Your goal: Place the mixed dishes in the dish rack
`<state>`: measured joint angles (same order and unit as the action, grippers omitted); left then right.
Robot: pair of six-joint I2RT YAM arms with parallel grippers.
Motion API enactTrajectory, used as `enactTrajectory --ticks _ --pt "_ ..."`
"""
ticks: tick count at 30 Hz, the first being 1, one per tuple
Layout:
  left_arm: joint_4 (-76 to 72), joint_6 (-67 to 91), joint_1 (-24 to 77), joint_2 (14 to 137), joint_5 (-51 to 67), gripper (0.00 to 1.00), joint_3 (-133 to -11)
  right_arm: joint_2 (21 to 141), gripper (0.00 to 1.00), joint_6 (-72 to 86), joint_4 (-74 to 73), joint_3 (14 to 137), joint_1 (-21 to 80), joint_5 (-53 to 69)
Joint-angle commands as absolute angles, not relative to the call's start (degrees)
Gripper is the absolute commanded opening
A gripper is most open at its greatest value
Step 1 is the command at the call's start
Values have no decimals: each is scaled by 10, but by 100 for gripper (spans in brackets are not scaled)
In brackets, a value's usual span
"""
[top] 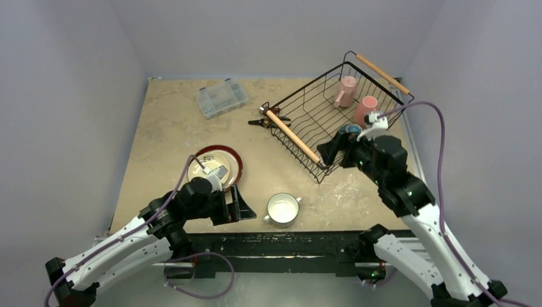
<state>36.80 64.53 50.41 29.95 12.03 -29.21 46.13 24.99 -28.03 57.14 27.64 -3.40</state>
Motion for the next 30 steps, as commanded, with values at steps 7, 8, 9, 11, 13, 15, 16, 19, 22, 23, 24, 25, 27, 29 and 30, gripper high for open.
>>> enactTrajectory --ticks 7,8,9,11,13,15,16,19,22,23,24,25,27,29,30 --pt "380 474 516 525 69 66 -419 258 88 347 -316 435 277 25" --pt "387 461 518 555 62 66 -440 252 88 346 -324 439 276 16" --pt "385 446 519 581 61 66 -455 248 88 346 -333 446 277 5" --pt "371 421 523 630 63 68 -482 248 88 344 -349 467 276 -7" --pt "363 400 529 672 56 69 -507 256 89 335 -360 486 277 -17" --pt "374 382 534 721 31 69 -532 261 89 331 -365 498 277 -13" --pt "382 375 537 742 21 69 -548 262 89 331 -366 502 276 -12" --pt "387 354 548 800 15 69 -583 260 88 331 -367 502 277 -11" --pt "385 339 565 852 8 67 -615 257 88 334 -374 502 277 -12" --pt "390 336 570 869 3 64 -627 257 88 334 -378 503 277 -11" --pt "395 333 574 888 2 60 -637 255 88 334 -381 503 277 -12" --pt "399 330 578 905 -15 55 -646 253 88 335 -382 501 276 -13" --pt "407 330 587 936 -35 52 -660 248 88 337 -384 496 277 -14" --pt "414 331 594 962 -50 48 -672 245 88 340 -390 495 277 -13" --pt "418 331 599 972 -57 47 -678 243 88 340 -394 495 277 -14"
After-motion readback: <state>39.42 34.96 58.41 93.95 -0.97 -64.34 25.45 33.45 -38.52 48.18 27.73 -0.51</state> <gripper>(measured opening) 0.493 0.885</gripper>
